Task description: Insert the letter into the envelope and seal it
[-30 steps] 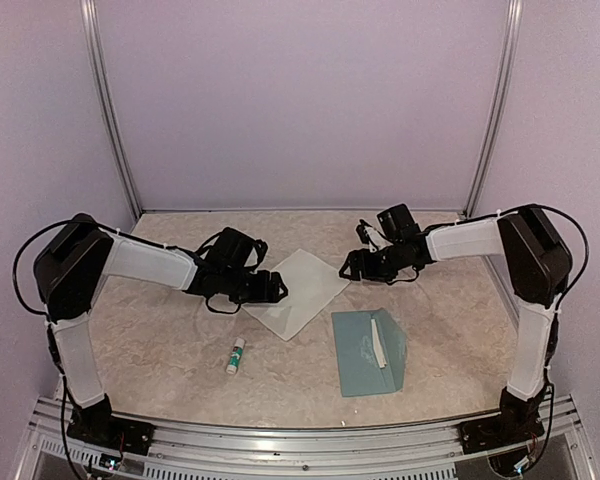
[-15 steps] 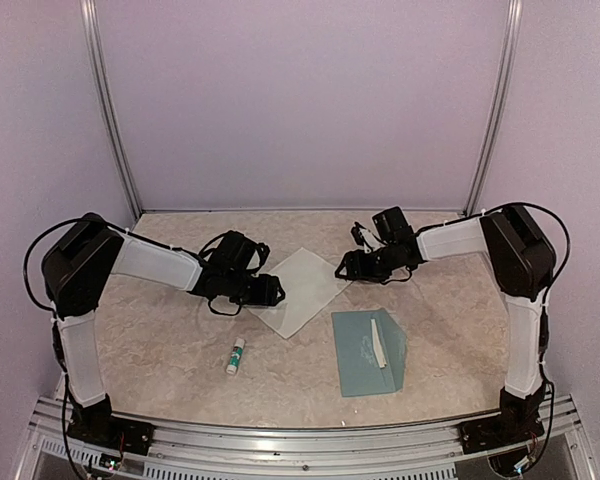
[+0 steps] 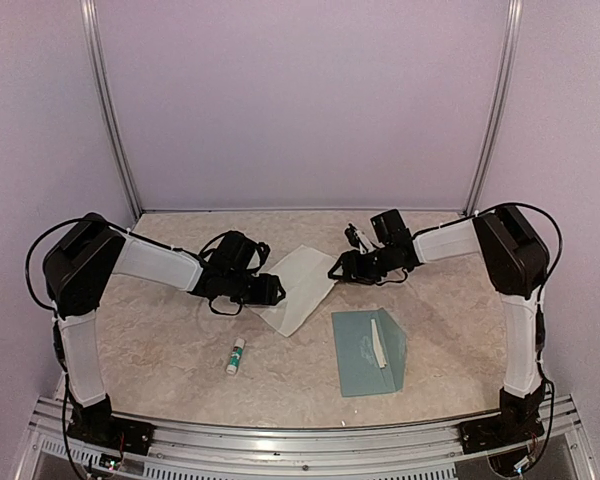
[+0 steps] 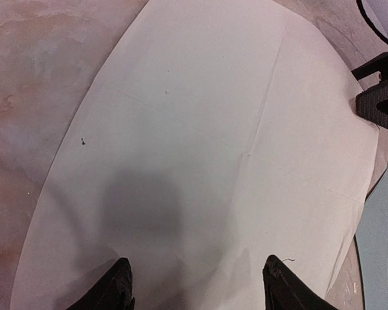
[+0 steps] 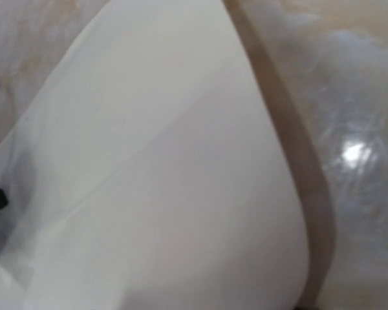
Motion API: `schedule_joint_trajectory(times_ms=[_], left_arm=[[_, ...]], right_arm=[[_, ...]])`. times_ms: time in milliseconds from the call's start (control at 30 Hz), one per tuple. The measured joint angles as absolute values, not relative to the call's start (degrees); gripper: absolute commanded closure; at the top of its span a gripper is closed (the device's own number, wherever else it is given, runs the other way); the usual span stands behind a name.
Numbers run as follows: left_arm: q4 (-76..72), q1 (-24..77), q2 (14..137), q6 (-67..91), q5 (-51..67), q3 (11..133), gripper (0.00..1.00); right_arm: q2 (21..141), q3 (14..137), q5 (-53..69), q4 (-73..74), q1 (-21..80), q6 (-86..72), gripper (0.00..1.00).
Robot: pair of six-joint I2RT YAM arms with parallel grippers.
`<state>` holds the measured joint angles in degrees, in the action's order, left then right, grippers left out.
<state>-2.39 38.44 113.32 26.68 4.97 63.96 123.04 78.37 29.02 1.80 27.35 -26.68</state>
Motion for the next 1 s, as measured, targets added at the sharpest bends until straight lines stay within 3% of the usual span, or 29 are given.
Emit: schedule_joint_trajectory(times_ms=[300,600,833,1000], left_arm=[[-2.4,38.7,113.3,26.8,4.9,64.0,0.35],[-2.7,40.5,113.3,27.5,4.1,63.9,0.36],[-4.6,41.6,111.1,28.3,1.8,60.6,0.26],[-4.1,41.6,102.5,29.7,0.1,56.2,0.22]], right_arm=[[123.7,77.5,33.3,-1.5,27.7,-32.5,0.56],[123.7,76.6,33.8,-5.2,28.0,-37.5,1.0],[119.7,71.4,33.8,-7.7,28.0,-39.4,1.0],[108.9,67.9,34.0,-9.0,28.0,-39.0,1.0]])
